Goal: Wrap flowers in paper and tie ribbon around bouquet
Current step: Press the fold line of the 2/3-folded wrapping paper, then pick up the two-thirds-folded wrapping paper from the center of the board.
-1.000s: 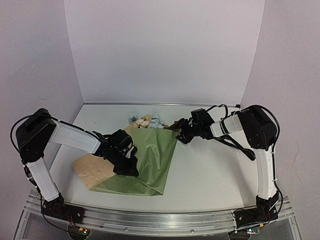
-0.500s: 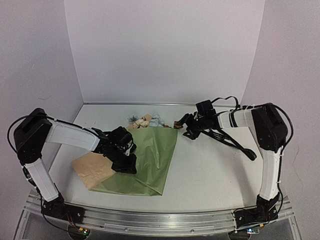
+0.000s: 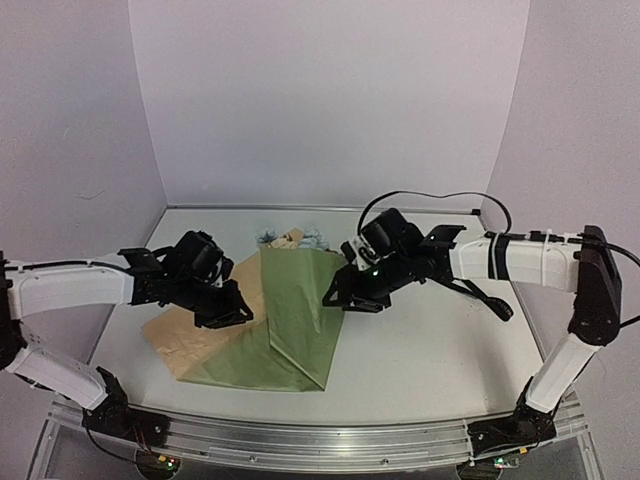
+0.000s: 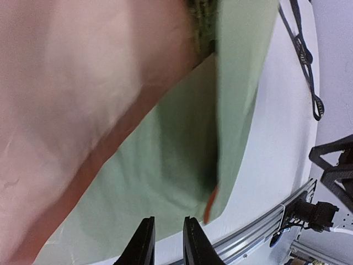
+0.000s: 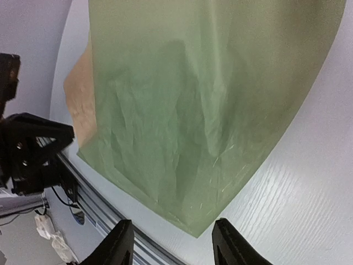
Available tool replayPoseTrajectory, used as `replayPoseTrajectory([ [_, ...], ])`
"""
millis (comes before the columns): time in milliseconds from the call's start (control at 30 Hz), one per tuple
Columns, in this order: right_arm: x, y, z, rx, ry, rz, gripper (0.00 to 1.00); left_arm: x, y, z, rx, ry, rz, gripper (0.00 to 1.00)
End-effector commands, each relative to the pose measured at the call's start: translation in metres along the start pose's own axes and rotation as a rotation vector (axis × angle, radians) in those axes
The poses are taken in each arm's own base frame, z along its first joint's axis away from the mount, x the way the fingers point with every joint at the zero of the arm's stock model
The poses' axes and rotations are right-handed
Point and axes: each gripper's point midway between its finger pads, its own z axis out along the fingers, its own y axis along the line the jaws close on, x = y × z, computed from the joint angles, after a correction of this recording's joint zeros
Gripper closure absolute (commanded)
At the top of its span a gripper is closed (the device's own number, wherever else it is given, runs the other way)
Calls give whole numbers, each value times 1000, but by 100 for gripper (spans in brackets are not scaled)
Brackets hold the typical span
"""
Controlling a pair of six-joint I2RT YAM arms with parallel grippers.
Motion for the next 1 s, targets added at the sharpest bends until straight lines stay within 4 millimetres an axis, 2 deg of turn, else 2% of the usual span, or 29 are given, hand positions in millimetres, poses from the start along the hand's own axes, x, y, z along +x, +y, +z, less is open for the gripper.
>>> replayPoseTrajectory([
  [0, 39, 7, 25, 70, 117, -146, 54, 30, 50, -24, -87, -14, -223, 79],
  [100, 52, 23, 41, 61, 160, -192, 59, 49, 71, -32, -106, -3, -296, 79],
  [233, 70, 39, 53, 75, 202, -258, 60, 69, 94, -40, -125, -2, -386, 79],
  [467, 74, 49, 79, 87, 220, -263, 61, 93, 123, -46, -174, 6, -511, 77],
  [733, 74, 58, 111, 83, 246, -225, 63, 96, 128, -34, -180, 4, -562, 71],
  [967, 82, 44, 130, 120, 274, -195, 64, 98, 137, -28, -209, -14, -596, 69],
])
